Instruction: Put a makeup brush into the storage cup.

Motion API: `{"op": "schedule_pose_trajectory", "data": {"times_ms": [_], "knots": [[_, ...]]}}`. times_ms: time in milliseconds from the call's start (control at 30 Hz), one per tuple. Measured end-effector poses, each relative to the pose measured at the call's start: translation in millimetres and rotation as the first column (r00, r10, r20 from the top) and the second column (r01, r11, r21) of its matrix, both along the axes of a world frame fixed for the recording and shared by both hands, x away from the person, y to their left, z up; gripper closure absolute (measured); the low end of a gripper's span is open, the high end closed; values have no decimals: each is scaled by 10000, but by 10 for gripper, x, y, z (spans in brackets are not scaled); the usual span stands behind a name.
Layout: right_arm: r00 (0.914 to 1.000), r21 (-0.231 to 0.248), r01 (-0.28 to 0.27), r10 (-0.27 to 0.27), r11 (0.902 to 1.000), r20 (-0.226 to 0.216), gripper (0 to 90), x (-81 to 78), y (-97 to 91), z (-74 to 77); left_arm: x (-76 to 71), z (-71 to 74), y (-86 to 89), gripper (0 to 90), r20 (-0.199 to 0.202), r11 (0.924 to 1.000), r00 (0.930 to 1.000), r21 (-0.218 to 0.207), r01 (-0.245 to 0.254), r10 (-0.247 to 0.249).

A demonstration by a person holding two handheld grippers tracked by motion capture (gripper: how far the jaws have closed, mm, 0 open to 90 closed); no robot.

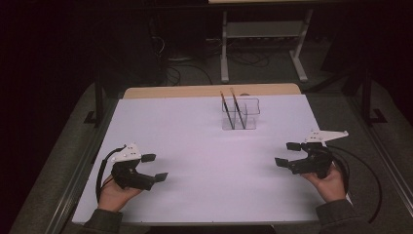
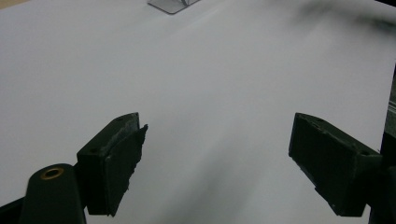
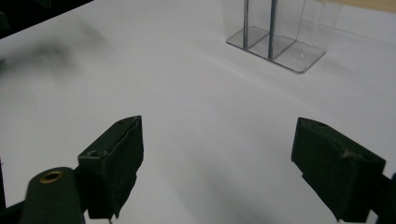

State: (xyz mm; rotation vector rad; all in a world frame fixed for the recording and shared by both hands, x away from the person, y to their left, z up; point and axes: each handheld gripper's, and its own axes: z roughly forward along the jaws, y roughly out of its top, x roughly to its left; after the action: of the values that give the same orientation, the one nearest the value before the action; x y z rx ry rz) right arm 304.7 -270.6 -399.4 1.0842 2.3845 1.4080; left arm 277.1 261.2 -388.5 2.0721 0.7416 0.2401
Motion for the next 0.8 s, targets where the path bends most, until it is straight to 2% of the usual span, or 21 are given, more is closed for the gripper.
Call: {"op": "schedule_pose_trajectory", "data": {"times_ms": [800], "knots": [[10000,79,48,-47,10000,-17,157,-174,-61,-154,2,-62,-5,166,-69,9999,10000,118,15,-14]]}}
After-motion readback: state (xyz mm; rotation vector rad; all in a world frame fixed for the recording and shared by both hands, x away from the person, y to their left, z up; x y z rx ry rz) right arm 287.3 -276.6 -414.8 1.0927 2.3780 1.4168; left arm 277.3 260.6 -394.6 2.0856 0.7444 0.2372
